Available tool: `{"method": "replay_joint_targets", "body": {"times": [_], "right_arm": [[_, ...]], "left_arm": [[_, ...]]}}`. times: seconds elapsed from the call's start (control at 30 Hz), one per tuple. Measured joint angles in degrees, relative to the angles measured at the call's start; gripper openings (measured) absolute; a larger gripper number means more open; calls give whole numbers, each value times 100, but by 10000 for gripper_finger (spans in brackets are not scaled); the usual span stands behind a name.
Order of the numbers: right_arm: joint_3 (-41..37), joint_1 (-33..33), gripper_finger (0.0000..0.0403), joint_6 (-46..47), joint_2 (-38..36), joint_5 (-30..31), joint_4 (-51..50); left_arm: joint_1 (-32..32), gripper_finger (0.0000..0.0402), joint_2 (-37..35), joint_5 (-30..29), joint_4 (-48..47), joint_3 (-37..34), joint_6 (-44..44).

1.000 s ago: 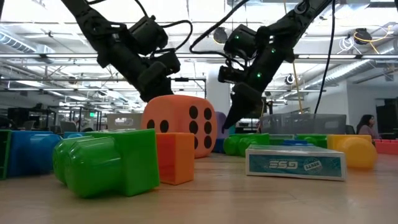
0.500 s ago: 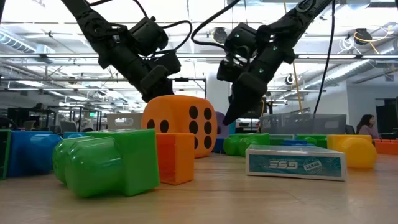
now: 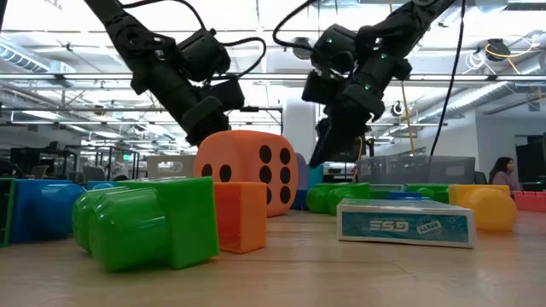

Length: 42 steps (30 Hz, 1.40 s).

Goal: Pick & Place Toys
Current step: Put the purple dice into the blue bin

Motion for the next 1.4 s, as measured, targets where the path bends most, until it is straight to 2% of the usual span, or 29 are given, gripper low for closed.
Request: {"method": "replay_joint_targets", "body": {"times": [0.2, 0.33, 0.5, 0.7, 1.4], "right_arm": [[2, -157, 219, -634, -18, 27, -2], [9, -189, 209, -884, 79, 477, 118], [11, -181, 197, -1139, 134, 617, 230], [12, -182, 182, -1108, 304, 614, 367], [1, -172, 143, -540, 491, 596, 901]], "left_arm": [[-79, 223, 2, -2, -34, 0, -13], [-150, 223, 2, -5, -28, -1, -16], [-199, 223, 2, -64, 162, -2, -37], [-195, 223, 2, -360, 370, -2, -37], [-191, 223, 2, -391, 278, -2, 29]]}}
